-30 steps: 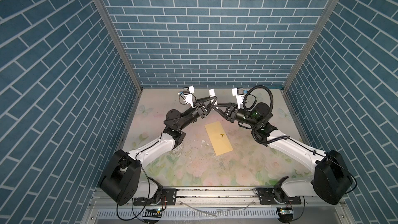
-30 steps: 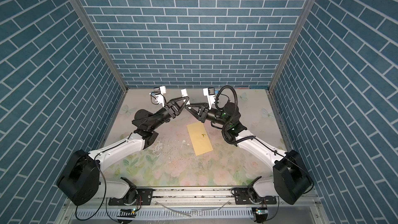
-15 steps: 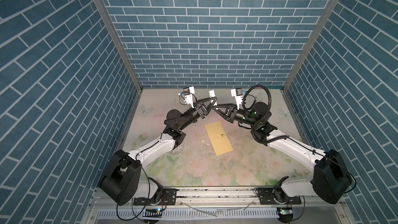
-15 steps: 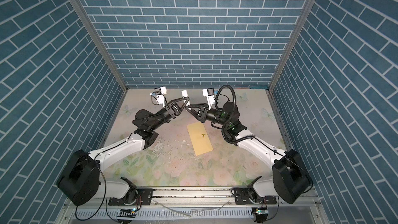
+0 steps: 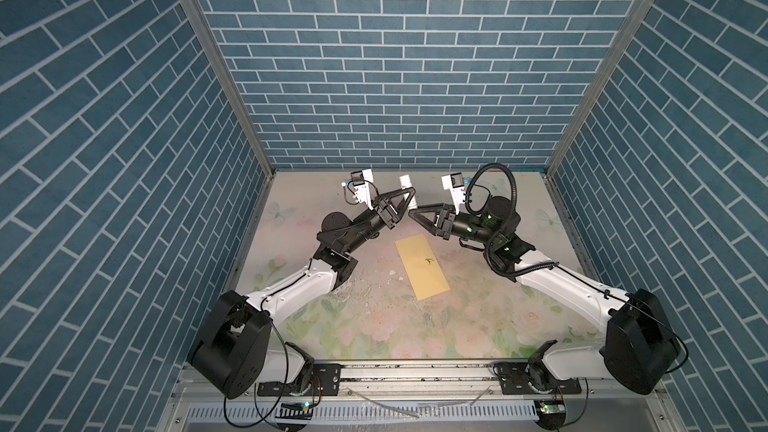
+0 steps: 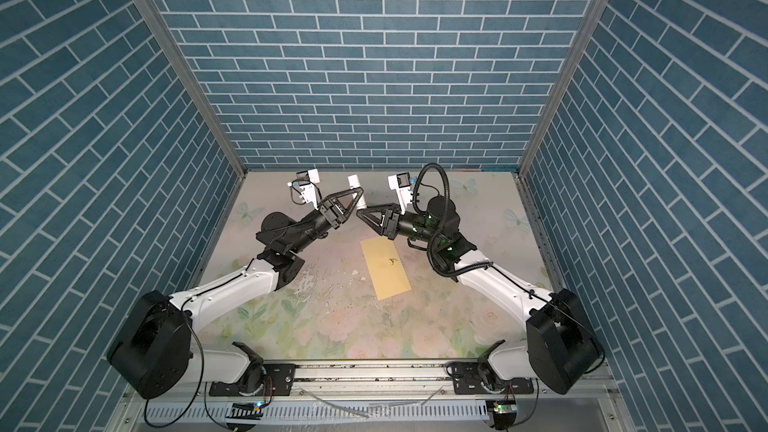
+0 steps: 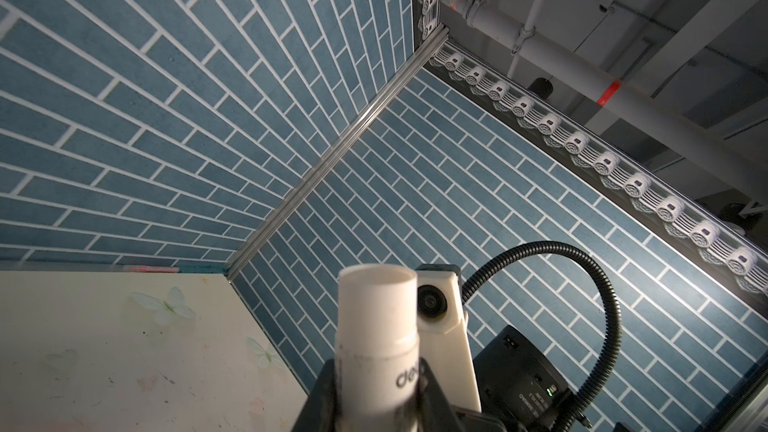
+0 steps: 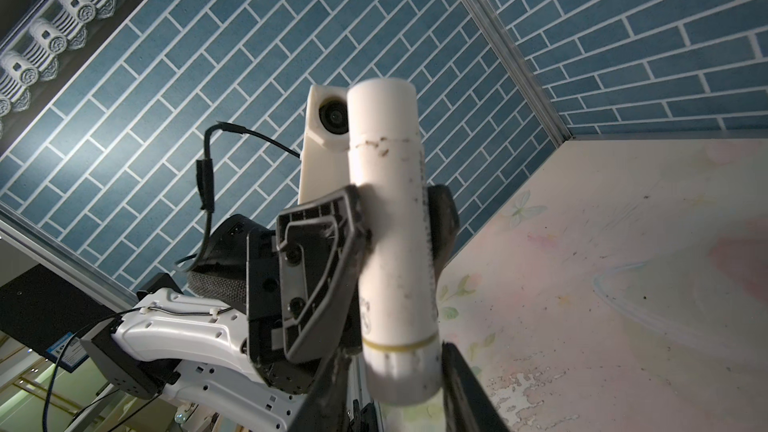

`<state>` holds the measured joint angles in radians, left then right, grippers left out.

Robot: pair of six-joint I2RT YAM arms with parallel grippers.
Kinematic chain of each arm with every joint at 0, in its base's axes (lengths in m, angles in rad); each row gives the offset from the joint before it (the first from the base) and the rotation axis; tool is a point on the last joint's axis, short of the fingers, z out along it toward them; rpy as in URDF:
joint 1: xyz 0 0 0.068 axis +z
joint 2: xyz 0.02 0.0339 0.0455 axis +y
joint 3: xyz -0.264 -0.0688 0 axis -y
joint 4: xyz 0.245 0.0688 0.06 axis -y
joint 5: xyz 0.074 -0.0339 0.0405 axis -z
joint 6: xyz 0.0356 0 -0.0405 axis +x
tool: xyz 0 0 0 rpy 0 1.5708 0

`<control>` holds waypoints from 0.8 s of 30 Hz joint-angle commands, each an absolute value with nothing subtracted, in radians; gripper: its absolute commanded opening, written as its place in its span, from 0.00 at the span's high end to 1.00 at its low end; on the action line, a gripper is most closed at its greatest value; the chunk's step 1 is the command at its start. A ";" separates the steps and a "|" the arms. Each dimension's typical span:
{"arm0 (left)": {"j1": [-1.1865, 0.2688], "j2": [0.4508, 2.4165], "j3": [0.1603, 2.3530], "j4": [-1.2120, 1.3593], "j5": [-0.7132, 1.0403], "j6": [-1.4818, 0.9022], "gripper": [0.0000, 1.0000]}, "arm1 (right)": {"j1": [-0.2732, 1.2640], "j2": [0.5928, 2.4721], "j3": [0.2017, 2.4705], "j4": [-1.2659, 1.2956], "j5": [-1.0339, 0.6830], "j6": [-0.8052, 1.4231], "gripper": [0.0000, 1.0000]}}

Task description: Place the letter into the envelope and seal it

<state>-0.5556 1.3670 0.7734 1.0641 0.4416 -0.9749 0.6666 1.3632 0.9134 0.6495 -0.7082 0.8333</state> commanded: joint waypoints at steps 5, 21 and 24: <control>-0.551 1.345 0.770 1.104 0.431 -0.964 1.00 | 0.668 1.347 0.925 0.667 -0.721 0.844 0.65; -0.551 1.370 0.764 1.144 0.437 -1.011 1.00 | 0.667 1.377 0.961 0.716 -0.696 0.835 0.57; -0.552 1.370 0.763 1.144 0.439 -1.011 1.00 | 0.667 1.385 0.974 0.716 -0.702 0.836 0.57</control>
<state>-0.5556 1.3693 0.7715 1.0992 0.4343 -1.0115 0.6666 1.3727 0.9154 0.6701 -0.7002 0.8333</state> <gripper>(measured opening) 0.285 0.431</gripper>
